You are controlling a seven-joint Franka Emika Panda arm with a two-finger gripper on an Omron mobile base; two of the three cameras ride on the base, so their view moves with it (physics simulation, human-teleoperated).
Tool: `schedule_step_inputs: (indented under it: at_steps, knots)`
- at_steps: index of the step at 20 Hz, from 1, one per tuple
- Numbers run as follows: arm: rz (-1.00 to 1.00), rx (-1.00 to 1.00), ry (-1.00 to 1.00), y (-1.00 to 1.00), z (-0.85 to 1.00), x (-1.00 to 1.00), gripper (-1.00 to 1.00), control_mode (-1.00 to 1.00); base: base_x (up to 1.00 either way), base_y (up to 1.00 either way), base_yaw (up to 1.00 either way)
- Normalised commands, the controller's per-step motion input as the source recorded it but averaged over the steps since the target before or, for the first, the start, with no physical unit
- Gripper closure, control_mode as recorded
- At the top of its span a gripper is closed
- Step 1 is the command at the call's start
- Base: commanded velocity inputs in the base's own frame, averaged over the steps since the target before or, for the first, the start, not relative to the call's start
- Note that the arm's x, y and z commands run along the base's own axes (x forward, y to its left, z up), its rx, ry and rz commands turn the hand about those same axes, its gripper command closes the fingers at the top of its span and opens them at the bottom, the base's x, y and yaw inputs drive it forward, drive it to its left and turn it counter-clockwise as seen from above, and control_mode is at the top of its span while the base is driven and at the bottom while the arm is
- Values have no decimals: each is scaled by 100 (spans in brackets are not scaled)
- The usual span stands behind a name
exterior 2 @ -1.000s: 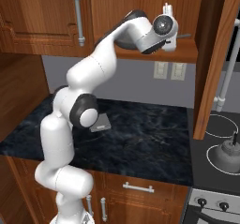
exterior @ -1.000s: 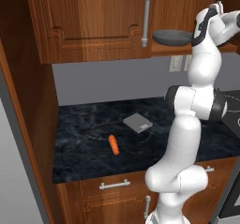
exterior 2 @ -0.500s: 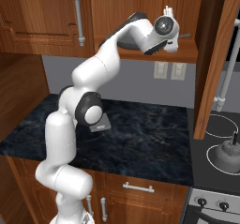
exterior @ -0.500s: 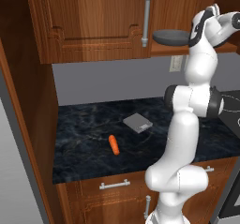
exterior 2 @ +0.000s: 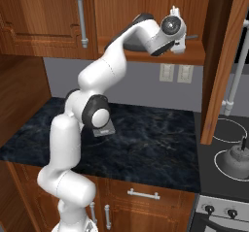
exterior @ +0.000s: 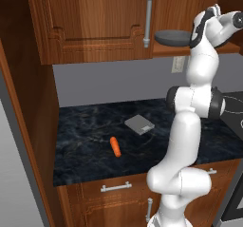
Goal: Pick the pan from the cabinet and place it on the stove. Then turn on the stove burner for the pan.
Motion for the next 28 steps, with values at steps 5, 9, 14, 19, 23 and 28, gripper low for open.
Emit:
schedule_step_inputs:
  at_steps: [5,9,14,19,23,28]
  knots:
    - [0,0,0,0,-22,37,-100,-100,0,0,0]
    - [0,0,0,-1,-25,36,-100,-100,0,0,0]
    - [0,0,0,-5,-29,31,-100,-100,0,0,0]
    - [0,1,0,-5,-35,26,-100,-100,0,0,0]
    - [0,3,0,0,-26,8,-100,-100,0,0,0]
    - [0,3,0,0,-25,4,100,-100,0,0,0]
